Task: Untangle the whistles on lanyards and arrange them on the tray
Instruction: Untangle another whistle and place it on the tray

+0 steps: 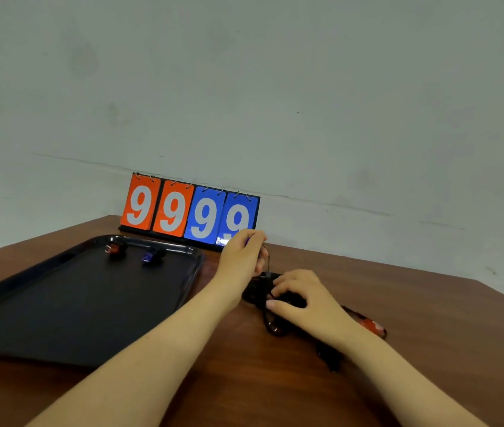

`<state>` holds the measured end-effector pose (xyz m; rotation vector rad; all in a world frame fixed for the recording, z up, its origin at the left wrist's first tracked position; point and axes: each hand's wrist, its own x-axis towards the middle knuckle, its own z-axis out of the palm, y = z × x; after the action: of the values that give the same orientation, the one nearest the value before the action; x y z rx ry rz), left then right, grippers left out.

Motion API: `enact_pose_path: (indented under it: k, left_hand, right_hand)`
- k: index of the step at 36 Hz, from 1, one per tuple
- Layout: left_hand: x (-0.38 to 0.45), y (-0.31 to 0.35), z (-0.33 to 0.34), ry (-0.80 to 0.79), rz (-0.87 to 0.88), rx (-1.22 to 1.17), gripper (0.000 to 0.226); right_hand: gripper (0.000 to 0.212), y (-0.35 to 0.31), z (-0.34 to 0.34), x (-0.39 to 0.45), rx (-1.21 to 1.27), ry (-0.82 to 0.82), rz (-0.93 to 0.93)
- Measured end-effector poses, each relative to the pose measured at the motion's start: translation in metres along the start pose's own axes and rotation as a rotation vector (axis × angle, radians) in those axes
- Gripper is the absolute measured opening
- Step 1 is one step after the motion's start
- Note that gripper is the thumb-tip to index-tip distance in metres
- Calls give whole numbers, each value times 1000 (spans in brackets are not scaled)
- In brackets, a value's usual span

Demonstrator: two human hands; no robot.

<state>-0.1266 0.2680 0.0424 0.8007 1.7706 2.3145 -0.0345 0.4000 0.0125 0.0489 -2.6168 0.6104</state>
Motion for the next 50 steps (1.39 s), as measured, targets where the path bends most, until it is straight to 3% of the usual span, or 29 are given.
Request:
enact_pose_path:
  k: [2,7,11,14,17,21,26,31,36,41,44,50]
  left_hand:
    - [1,-1,-3,29,-28,3,12]
    - [4,-2,-9,70,-96,-169,5]
    - [6,-1,-9,102,-82,-235,8]
    - [8,0,-9,144,-54,-227,8]
    - [11,-4,-12,216,-32,-195,11]
    - [16,-11,-22,339,-23,-153,11]
    - [21,-18,-29,455,20,-66,13]
    - [21,-21,-27,487,72,73,24]
    - [19,-21,-26,446,69,178,23]
    - [13,-16,-18,319,109,273,21]
    - [2,-3,-4,38,91,310,24]
    - [-27,-2,25,-479,-59,296,22]
  right_hand:
    - [16,-4,-1,-1,78,-14,41]
    - [25,-10,-4,-6,100,-53,6]
    - [54,-8,6,-3,-105,-133,-59]
    - [22,-10,8,-1,-43,-81,-59]
    - [22,-19,-7,-1,226,45,137]
    - [27,-10,-31,5,874,264,341]
    - [28,8,-65,6,1457,464,304]
    - [30,18,-87,-3,1673,614,235]
    - [27,19,-88,-5,1463,634,211]
    - [25,9,-75,-5,906,503,206]
    - [28,2,-65,-6,709,385,158]
    - [33,-7,-56,-8,611,279,70]
